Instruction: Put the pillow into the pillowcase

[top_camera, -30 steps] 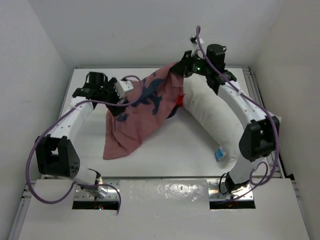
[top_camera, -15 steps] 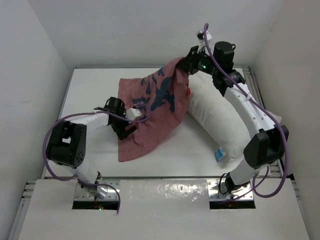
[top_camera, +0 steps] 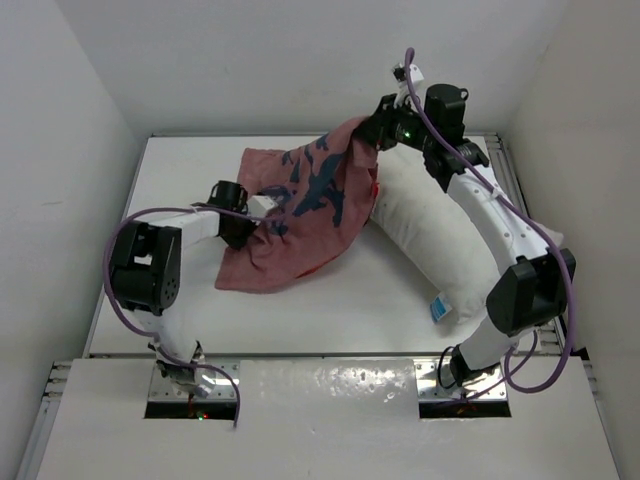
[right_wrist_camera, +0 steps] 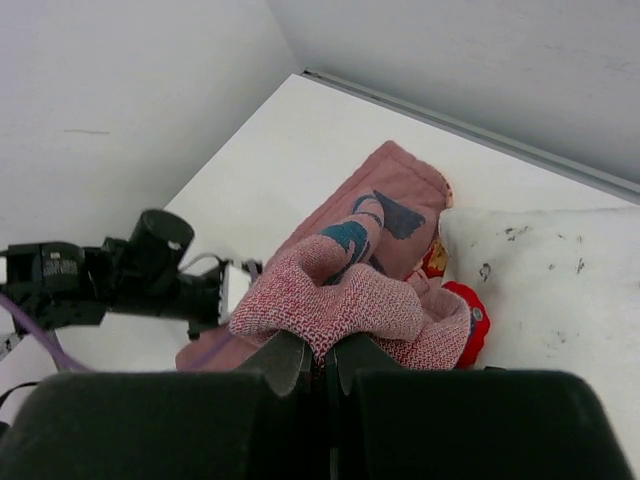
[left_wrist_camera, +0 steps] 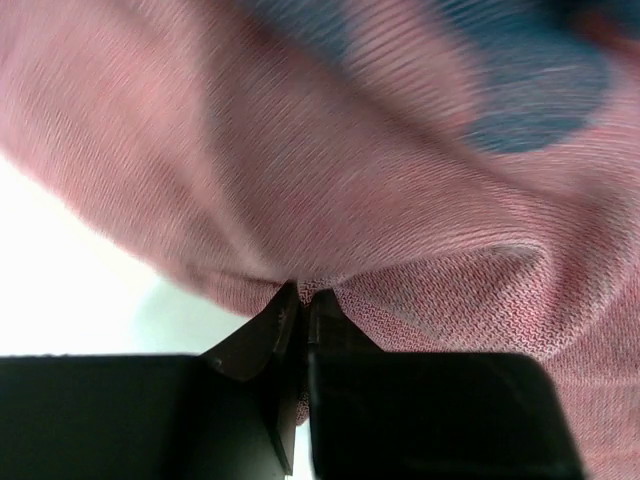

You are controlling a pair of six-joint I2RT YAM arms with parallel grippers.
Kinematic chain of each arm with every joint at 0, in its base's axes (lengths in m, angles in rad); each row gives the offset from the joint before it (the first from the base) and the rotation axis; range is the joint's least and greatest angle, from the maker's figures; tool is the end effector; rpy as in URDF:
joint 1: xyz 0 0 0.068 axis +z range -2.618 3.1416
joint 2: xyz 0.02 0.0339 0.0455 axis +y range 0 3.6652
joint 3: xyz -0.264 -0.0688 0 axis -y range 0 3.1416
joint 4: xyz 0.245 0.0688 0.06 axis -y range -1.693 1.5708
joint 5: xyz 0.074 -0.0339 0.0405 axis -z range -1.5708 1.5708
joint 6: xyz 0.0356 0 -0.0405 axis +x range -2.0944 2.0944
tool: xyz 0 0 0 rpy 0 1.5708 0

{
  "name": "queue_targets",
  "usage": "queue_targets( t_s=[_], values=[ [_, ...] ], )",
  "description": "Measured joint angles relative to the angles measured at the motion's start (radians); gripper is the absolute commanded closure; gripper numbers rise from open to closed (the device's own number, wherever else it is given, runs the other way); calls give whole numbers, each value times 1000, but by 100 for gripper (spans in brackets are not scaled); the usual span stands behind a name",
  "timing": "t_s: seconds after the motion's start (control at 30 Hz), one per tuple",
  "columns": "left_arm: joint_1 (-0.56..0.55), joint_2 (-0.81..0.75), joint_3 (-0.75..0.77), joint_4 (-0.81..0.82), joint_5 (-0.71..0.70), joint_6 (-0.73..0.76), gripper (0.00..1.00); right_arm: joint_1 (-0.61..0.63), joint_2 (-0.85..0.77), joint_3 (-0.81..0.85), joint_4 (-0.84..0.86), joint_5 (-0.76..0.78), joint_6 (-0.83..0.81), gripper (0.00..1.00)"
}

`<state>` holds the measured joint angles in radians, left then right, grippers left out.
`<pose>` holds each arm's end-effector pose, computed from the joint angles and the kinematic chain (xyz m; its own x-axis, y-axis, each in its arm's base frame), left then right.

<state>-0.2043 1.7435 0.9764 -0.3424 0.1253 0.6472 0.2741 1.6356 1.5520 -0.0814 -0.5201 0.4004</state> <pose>0.3242 -0.0717 0.1488 -0.5453 0.7239 -0.4226 0.7327 0.6565 0.1791 0.3704 0.1225 0.3990 -0.4211 0.2330 -0.8766 -0.5893 0.6644 0.4597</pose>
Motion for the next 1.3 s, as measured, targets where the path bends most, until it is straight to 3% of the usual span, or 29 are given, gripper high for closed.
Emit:
queue_targets(
  t_s=[0.2,0.23,0.27,0.33,0.37,0.43,0.47,0.63,0.7,0.73,0.83,0.9,1.03,1.2,1.3],
  values=[
    [264,24,113,1,-149,48,100,26,100,87,-87,-7,-47,100],
    [321,26,139,21,-185,62,96,37,117,94,-99,-24,-66,100],
    [372,29,174,39,-217,73,89,45,125,94,-109,-66,-85,100],
    [455,47,266,61,-260,83,62,76,142,87,-110,-140,-93,100],
    [485,57,312,71,-273,81,31,88,145,80,-102,-181,-93,100],
    [526,67,406,79,-272,68,18,113,148,73,-77,-250,-87,100],
    [531,67,441,84,-266,61,18,124,150,73,-59,-276,-81,100],
    [435,35,529,80,-181,47,20,142,203,85,117,-362,45,100],
    [347,-2,527,47,-108,54,38,142,256,98,217,-382,143,100],
    [298,-31,517,37,-55,65,51,142,285,102,273,-386,201,100],
    [157,-175,428,-5,128,136,56,140,358,103,398,-369,339,100],
    [80,-285,356,-28,247,189,49,138,389,103,419,-323,395,100],
    [-3,-428,243,-56,377,237,24,129,412,120,355,-180,449,100],
    [-60,-375,170,16,373,121,3,129,427,198,228,-54,434,100],
    [-82,-323,153,83,345,47,0,144,427,219,196,-12,415,100]
  ],
)
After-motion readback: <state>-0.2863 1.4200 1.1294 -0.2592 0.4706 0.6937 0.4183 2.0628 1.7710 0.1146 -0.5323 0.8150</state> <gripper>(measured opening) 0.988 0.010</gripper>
